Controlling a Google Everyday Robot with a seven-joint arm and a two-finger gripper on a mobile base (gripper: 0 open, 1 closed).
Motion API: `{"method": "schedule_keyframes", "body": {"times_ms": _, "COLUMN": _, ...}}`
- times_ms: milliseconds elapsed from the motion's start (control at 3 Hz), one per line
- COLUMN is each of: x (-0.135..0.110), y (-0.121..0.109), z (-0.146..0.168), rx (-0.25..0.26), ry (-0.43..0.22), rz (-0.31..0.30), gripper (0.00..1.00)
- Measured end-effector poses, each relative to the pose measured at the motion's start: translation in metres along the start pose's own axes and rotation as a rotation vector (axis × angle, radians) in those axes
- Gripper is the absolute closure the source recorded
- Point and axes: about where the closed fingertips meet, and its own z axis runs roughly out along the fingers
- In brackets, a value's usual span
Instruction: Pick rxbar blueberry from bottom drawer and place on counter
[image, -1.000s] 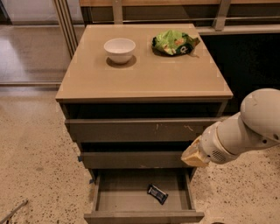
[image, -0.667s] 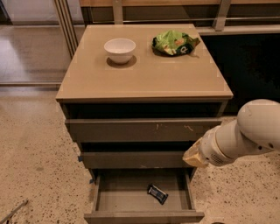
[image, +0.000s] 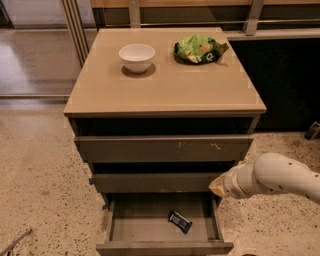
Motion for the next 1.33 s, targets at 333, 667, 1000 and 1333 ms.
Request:
{"method": "schedule_keyframes", "body": {"times_ms": 333, "x": 0.01, "y": -0.042, "z": 0.057, "rx": 0.045, "ry": -0.096, "rz": 0.067, "gripper": 1.0}}
{"method": "schedule_keyframes", "body": {"times_ms": 667, "x": 0.03, "y": -0.03, "z": 0.092, "rx": -0.005, "ry": -0.09, "rz": 0.108, "gripper": 1.0}}
{"method": "schedule_keyframes", "body": {"times_ms": 1000, "x": 0.029, "y": -0.03, "z": 0.09, "rx": -0.005, "ry": -0.089, "rz": 0.104, "gripper": 1.0}}
{"method": "schedule_keyframes", "body": {"times_ms": 1333, "x": 0.047, "y": -0.016, "z": 0.119, "rx": -0.023, "ry": -0.081, "rz": 0.091, "gripper": 1.0}}
